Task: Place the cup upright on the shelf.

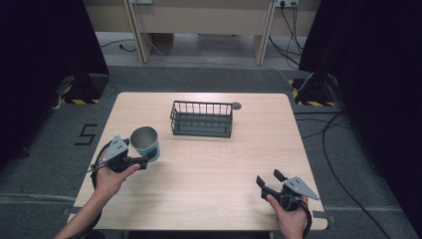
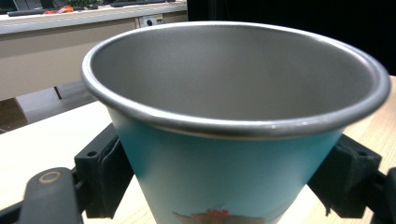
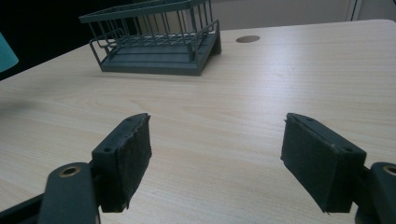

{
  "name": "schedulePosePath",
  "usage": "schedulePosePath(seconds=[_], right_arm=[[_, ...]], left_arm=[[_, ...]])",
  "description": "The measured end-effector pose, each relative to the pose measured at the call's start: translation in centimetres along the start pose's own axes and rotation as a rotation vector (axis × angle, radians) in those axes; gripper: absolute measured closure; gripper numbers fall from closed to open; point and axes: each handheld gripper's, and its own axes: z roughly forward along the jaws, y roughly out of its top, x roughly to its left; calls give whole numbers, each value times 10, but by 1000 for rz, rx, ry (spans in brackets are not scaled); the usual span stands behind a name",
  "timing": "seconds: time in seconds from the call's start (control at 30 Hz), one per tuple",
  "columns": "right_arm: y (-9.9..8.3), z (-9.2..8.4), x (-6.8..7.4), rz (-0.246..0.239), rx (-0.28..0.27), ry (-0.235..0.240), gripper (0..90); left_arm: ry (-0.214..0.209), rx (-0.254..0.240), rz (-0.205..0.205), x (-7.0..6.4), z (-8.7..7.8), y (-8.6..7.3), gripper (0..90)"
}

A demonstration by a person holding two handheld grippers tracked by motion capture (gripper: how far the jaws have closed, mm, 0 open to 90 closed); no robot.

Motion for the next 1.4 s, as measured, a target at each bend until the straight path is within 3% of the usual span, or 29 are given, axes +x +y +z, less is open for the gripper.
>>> schedulePosePath(seconds=[1.4], right_arm=[[0, -2, -1, 8, -14, -5, 264]], left_arm=[[-13, -39, 16, 1, 42, 34, 167]])
